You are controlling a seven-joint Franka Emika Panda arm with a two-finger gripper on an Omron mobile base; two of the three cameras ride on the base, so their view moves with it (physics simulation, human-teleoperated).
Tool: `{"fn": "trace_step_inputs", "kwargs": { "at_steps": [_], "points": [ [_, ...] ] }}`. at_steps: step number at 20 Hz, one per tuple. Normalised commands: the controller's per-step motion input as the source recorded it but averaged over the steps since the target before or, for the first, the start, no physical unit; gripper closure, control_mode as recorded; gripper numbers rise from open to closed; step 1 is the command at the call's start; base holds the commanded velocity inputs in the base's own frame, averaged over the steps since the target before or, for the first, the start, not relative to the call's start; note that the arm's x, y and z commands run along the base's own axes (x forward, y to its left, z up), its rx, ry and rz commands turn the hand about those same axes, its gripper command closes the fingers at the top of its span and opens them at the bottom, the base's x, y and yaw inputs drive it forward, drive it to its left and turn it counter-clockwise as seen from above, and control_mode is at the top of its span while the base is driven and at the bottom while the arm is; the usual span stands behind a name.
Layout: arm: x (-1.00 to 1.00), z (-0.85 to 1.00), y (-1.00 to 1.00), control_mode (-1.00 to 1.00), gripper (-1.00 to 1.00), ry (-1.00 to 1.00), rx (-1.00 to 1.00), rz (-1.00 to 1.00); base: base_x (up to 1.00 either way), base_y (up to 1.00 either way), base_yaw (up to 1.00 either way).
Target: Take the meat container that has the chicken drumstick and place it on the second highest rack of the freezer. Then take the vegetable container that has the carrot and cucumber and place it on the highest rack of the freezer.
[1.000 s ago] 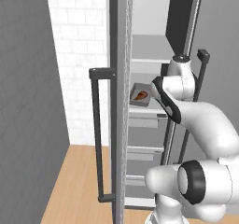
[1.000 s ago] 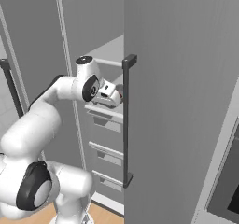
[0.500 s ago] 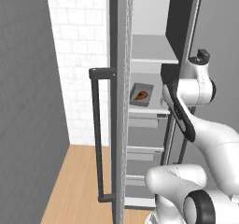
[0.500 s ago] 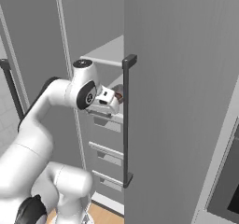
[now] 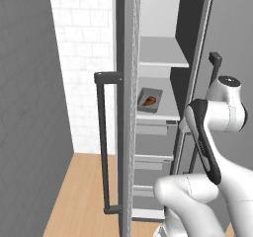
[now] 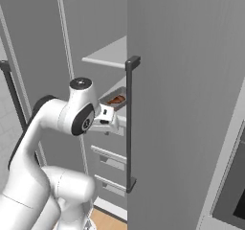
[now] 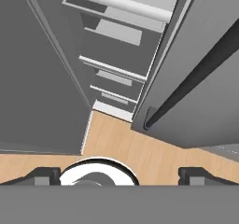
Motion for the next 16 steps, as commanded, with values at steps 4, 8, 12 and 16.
{"fn": "trace_step_inputs", "kwargs": {
  "at_steps": [4,8,12,16],
  "points": [
    [-0.19,0.00,0.02,-1.00,-1.00,0.00,0.00,0.11,0.00,0.00,0.00],
    [-0.10,0.00,0.00,-1.00,-1.00,0.00,0.00,0.05,0.00,0.00,0.00],
    [0.00,0.00,0.00,-1.00,-1.00,0.00,0.00,0.00,0.00,0.00,0.00],
    [0.00,0.00,0.00,-1.00,-1.00,0.00,0.00,0.00,0.00,0.00,0.00]
  ]
}}
